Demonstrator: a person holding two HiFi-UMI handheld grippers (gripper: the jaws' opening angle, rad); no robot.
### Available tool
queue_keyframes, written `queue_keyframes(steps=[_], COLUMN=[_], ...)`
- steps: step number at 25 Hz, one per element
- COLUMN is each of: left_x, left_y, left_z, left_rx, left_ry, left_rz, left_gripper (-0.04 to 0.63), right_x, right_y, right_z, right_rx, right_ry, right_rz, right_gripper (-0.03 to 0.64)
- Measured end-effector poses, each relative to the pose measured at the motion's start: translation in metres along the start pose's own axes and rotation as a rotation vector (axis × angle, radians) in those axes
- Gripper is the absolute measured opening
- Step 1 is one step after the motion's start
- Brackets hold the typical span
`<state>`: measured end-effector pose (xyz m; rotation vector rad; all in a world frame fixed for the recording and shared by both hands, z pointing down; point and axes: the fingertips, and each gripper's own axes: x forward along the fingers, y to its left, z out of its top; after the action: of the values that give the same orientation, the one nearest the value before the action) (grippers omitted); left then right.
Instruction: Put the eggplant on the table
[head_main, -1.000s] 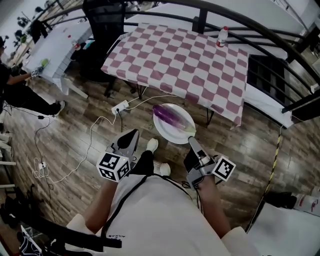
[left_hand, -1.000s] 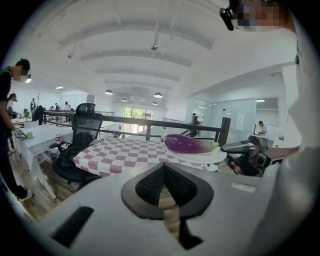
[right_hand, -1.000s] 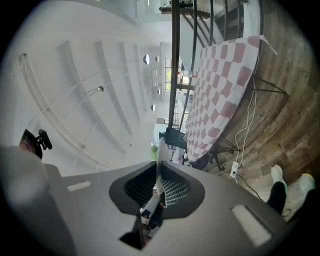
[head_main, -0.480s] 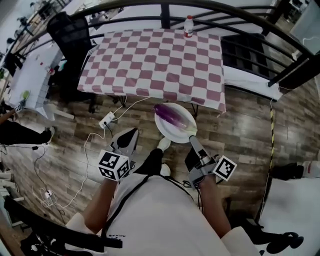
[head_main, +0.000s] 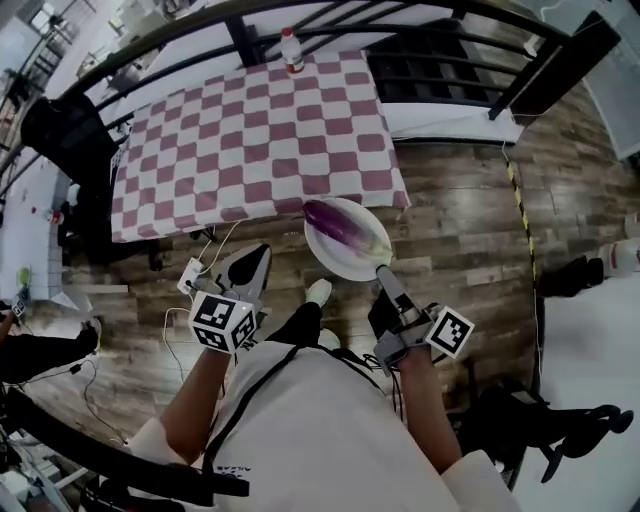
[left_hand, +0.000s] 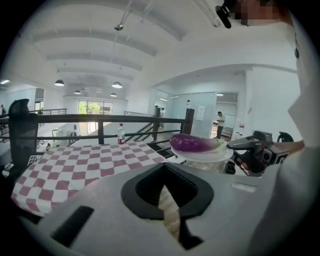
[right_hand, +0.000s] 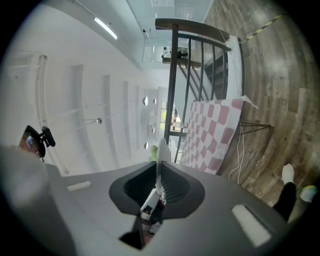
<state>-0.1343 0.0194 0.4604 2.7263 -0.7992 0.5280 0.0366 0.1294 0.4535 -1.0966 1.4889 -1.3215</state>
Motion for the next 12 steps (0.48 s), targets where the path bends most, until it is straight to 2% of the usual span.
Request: queue_keyframes(steps=[4, 12], left_x=[0.047, 0.122], left_y=[0.0, 0.0], left_z=[0.021, 0.047], left_rx=[0.056, 0.088], left_ry=[0.013, 0.034], left_rz=[-0.088, -0.257], left_gripper=[-0.001, 0.0], right_x=[0.004, 0.012], right_y=[-0.002, -0.005], right_z=[0.028, 0.067], right_rx=[-0.014, -0.027], right_ry=[-0.081, -0.216], right_rz=[-0.009, -0.021], right_gripper=[0.035, 0.037])
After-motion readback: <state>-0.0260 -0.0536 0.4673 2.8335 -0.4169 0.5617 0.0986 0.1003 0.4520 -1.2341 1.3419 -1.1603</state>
